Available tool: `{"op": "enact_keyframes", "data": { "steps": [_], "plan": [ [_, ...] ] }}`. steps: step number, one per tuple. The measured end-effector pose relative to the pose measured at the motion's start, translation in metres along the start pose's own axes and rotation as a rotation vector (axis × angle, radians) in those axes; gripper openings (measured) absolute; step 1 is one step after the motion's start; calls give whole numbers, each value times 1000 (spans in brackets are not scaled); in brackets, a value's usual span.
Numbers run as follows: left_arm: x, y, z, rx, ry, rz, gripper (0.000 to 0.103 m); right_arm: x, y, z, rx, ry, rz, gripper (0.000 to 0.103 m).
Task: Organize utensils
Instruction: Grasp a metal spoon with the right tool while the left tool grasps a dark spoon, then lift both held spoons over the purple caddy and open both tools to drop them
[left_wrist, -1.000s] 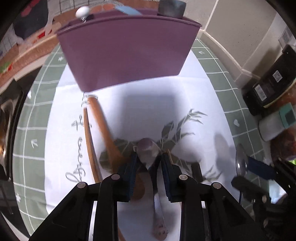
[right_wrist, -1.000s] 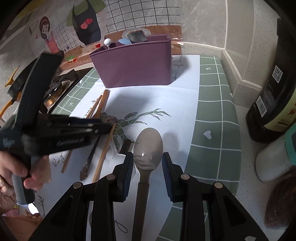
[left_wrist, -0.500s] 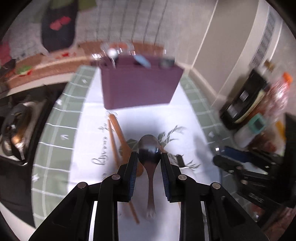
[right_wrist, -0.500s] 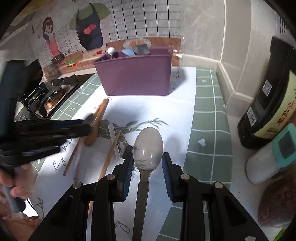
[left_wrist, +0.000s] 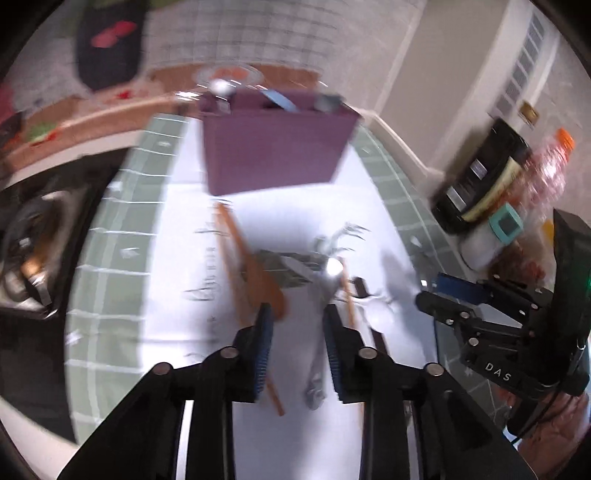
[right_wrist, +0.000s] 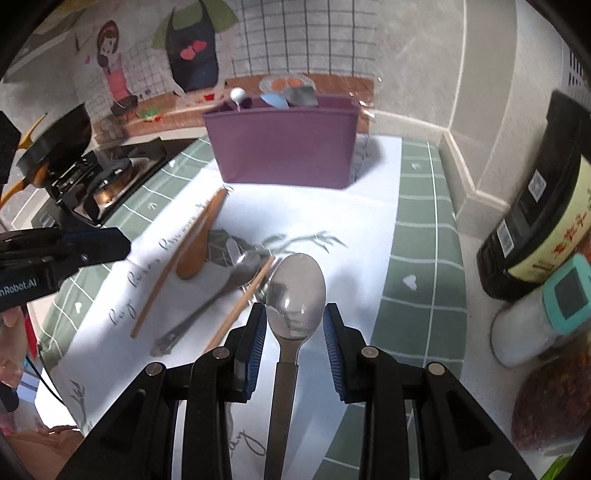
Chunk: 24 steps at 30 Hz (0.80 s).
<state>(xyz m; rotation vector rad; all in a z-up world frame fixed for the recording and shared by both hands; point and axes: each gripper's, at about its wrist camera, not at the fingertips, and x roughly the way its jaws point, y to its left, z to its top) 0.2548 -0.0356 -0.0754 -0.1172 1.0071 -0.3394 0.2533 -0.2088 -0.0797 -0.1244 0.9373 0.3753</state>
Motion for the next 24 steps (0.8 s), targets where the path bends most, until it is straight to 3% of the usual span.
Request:
{"op": "enact_keyframes", "data": {
  "steps": [4,11,14,17,20,24],
  "plan": [
    [34,-18,16,123,68,-7,32,0,-4,-4,16,5,-2,29],
    [89,-35,29,210,186,38,32,-4,-12,-8,34,3,-13,29],
    [96,-44,31,245,173,55,40,-2,-17,-9,43,10,-20,29],
    [101,-47,34,250,167,62,40,1,-21,-11,59,19,-22,30],
    [100,-45,34,235,152,64,29,3,-22,-11,73,22,-23,30],
    [80,-33,27,180,94,67,29,0,-23,-9,105,2,25,30]
  ]
}}
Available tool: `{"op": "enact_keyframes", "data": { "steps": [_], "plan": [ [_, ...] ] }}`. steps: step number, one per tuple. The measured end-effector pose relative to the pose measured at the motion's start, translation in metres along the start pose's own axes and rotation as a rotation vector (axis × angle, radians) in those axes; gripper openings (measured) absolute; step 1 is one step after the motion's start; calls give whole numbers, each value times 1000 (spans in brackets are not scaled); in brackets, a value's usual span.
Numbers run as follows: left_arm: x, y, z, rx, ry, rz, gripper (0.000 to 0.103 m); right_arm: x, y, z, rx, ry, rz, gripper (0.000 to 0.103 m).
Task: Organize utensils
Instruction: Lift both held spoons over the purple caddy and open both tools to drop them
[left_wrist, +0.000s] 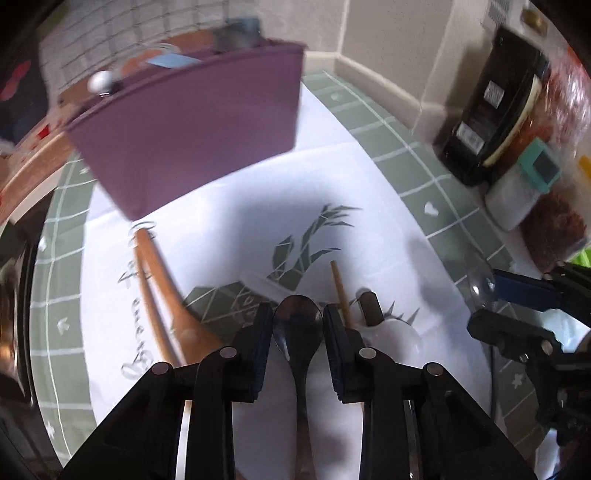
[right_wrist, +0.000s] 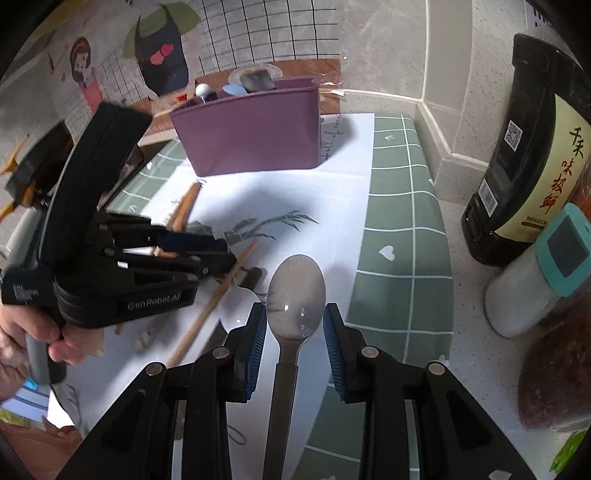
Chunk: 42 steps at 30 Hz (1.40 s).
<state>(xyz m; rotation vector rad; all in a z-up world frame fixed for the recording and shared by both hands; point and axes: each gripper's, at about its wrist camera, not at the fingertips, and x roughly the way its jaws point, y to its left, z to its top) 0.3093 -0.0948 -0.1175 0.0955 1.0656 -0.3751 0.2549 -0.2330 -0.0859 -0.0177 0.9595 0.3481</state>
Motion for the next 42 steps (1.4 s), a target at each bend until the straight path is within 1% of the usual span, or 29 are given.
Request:
{"op": "enact_keyframes", "data": {
  "steps": [2,4,6,9,12,17,21,24,27,30,31,34,35,37,39,40,42],
  "plan": [
    [-19,7,-7,-51,-55,1,29,-3,-1,2,17,-16,15,29],
    [-44,13,-15,-110,-121,-25,29,-6,-1,3,20,-28,16,29],
    [-69,19,-25,-140,-178,-29,29,-9,1,4,14,-38,12,29],
    [-99,21,-35,-161,-237,-23,29,-14,10,6,-26,-60,-5,29],
    [-124,22,-44,-158,-294,11,29,-19,21,9,-70,-79,-11,29],
    [-141,25,-54,-179,-326,29,29,-23,34,14,-117,-98,-5,29],
    [-145,25,-57,-197,-339,25,29,-30,42,16,-143,-113,-2,29],
    [-158,22,-55,-190,-367,29,29,-34,45,19,-157,-125,-2,29],
    [-182,20,-42,-168,-416,19,29,-47,48,27,-166,-161,6,29],
    [-223,21,-9,-134,-508,1,29,-75,51,53,-186,-241,13,29],
    [-245,23,8,-119,-561,-6,29,-91,52,69,-204,-292,2,29],
    [-288,26,47,-95,-661,-20,29,-141,57,119,-236,-435,-19,29],
    [-301,26,59,-86,-700,-10,29,-159,59,138,-236,-491,-34,29],
    [-317,25,82,-51,-771,49,29,-182,61,167,-229,-580,-70,29],
    [-321,27,99,-39,-796,80,29,-193,63,192,-221,-641,-100,29],
    [-318,31,110,-42,-790,78,29,-195,63,204,-217,-657,-113,29],
    [-310,39,120,-50,-780,81,29,-190,64,223,-211,-673,-132,29]
  ]
}}
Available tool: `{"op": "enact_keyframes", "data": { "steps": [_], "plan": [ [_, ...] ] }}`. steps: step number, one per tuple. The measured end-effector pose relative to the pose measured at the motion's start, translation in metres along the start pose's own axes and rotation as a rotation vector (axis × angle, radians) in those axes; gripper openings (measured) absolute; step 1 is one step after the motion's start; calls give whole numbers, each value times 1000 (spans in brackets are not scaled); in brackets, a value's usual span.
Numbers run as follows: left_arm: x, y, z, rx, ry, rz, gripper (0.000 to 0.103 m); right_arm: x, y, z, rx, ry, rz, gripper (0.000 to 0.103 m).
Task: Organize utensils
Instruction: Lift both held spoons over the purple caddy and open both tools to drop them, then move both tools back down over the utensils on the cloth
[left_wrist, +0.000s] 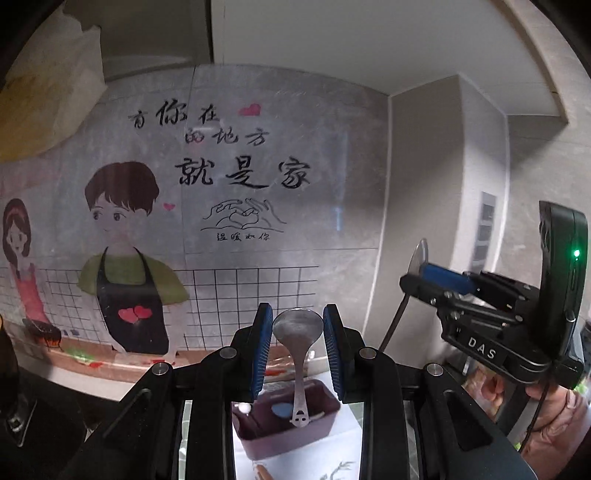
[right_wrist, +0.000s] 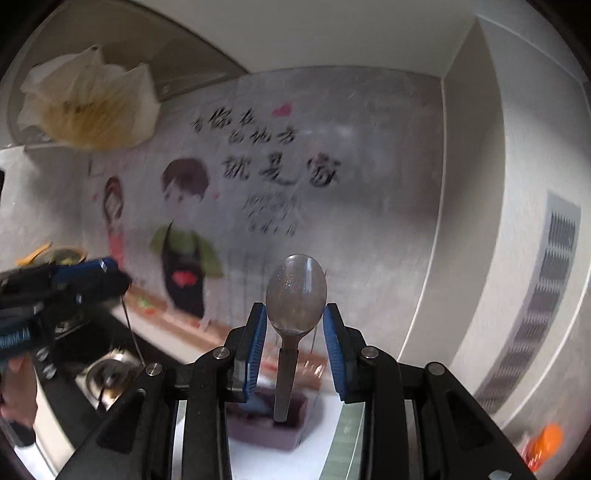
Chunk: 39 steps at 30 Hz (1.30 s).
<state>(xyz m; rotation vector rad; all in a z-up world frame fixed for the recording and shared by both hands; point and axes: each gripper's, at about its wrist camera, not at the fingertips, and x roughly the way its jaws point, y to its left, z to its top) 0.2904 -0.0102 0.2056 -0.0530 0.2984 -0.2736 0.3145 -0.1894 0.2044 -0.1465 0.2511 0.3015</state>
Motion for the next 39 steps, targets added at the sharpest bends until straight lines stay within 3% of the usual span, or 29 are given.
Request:
{"op": "enact_keyframes", "data": {
  "steps": [8,21,25,27,29,35,39],
  "plan": [
    [81,40,-33,-58,116,18,29,72,-1,-21,14,76,-32,29],
    [165,83,-103,-179,265,19,29,176,5,-100,65,288,11,29],
    [186,90,-123,-226,322,0,39,196,9,-127,74,393,41,31],
    [188,93,-130,-243,323,9,48,202,8,-140,102,450,80,49],
    [185,95,-134,-252,328,22,48,200,8,-149,108,462,84,63],
    [155,90,-151,-295,362,46,54,172,18,-157,45,451,52,64],
    [128,78,-169,-281,401,72,58,140,28,-157,-11,421,39,81]
  ]
}}
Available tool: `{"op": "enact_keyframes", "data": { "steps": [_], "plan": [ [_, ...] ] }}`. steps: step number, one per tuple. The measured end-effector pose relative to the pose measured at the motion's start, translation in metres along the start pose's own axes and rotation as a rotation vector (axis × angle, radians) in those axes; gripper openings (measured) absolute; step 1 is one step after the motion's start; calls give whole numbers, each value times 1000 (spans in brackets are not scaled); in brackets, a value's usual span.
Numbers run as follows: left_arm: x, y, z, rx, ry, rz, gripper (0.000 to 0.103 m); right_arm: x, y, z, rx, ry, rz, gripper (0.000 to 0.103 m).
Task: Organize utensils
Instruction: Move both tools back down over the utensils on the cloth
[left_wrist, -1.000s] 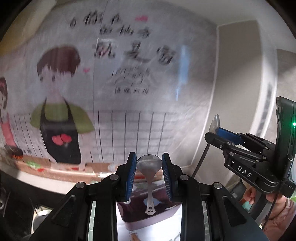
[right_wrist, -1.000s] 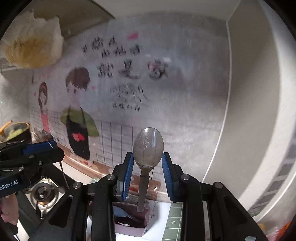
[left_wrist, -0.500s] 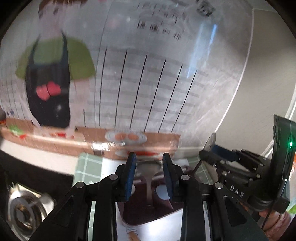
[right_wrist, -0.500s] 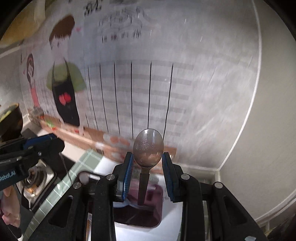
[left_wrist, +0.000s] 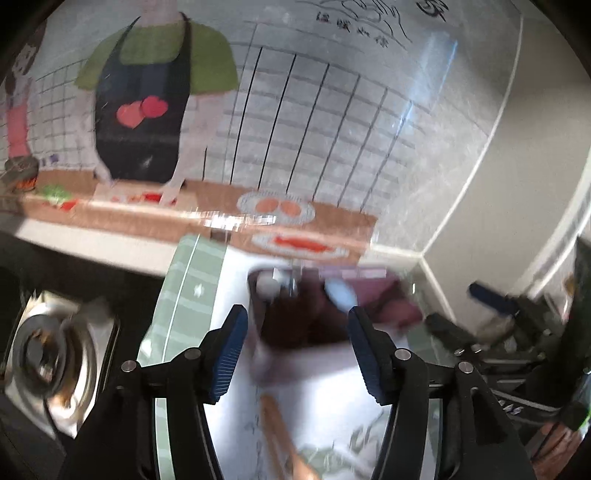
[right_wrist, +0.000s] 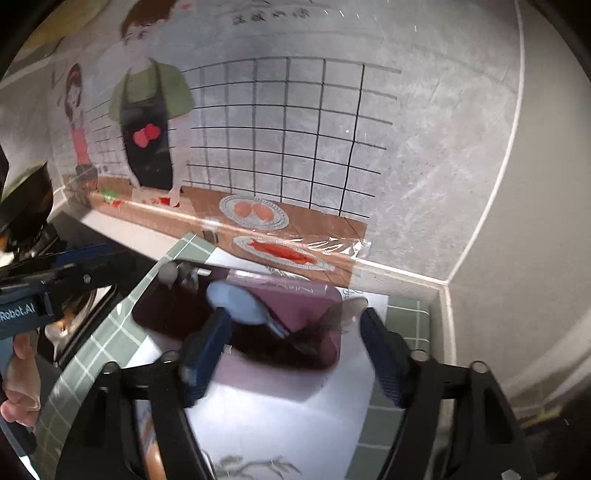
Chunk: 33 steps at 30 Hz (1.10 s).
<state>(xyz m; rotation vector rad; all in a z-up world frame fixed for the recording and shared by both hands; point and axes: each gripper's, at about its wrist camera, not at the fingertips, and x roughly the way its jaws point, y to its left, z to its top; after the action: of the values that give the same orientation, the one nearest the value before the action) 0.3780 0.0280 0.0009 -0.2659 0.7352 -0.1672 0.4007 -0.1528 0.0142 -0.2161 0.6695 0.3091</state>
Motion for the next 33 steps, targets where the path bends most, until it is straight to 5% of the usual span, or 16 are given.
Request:
{"op": "enact_keyframes", "data": {
  "steps": [6,14,19,33],
  "plan": [
    [-27,0,-54,29,66,57,67,-38,14,-33,-60,-16,-1,100],
    [-47,3,-130,122,163,149,71,-49,12,-100,-6,71,42,102],
    [-44,7,-164,96,241,139,71,-45,15,-147,-30,141,-19,102],
    [-39,2,-164,88,260,166,71,-11,58,-168,-48,290,119,96]
  ]
}}
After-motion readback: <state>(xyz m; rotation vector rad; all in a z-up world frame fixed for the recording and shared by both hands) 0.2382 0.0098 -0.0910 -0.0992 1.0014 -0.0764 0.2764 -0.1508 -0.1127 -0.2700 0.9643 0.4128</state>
